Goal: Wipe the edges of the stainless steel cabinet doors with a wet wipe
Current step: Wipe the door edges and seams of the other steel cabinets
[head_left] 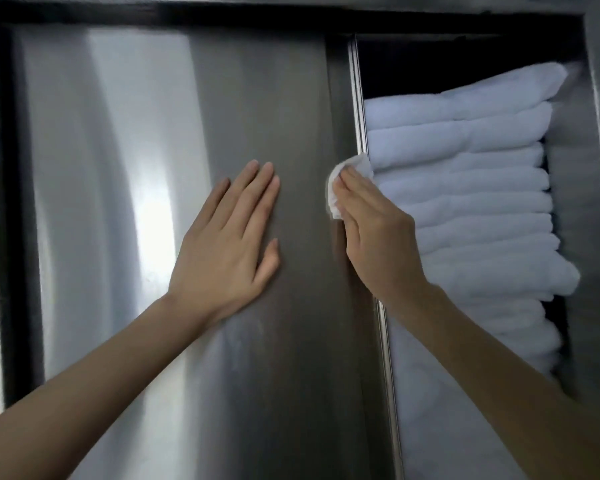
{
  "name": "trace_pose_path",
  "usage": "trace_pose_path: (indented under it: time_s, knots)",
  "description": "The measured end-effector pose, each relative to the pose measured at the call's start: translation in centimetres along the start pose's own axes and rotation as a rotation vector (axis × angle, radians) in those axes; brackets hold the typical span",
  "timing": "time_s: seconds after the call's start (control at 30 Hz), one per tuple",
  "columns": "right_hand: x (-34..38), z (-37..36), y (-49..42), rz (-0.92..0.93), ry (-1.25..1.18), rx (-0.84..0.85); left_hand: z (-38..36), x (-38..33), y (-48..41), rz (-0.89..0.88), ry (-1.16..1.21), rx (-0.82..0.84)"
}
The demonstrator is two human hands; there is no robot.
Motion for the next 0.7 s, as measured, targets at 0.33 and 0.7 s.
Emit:
trace_pose_path:
  time_s: [0.33, 0.7]
  knots:
    - [1.3, 0.4, 1.0, -0.092, 0.049, 0.096, -0.5, -0.7, 0.4, 0.021, 0.001, 0.053]
    - [-0.4, -1.2, -9.2, -0.089, 0.213, 0.121, -1.0, -0.7, 0.5, 0.0, -0.01, 0.035]
Point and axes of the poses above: each hand's wrist, its own y-axis away from the middle knuckle, its own z-axis out of the back of the hand, x = y × z, the point moved 5 cm from there along -y, towards the middle knuckle, and after that the axes turned 7 degrees about y, right-handed, at the moved point
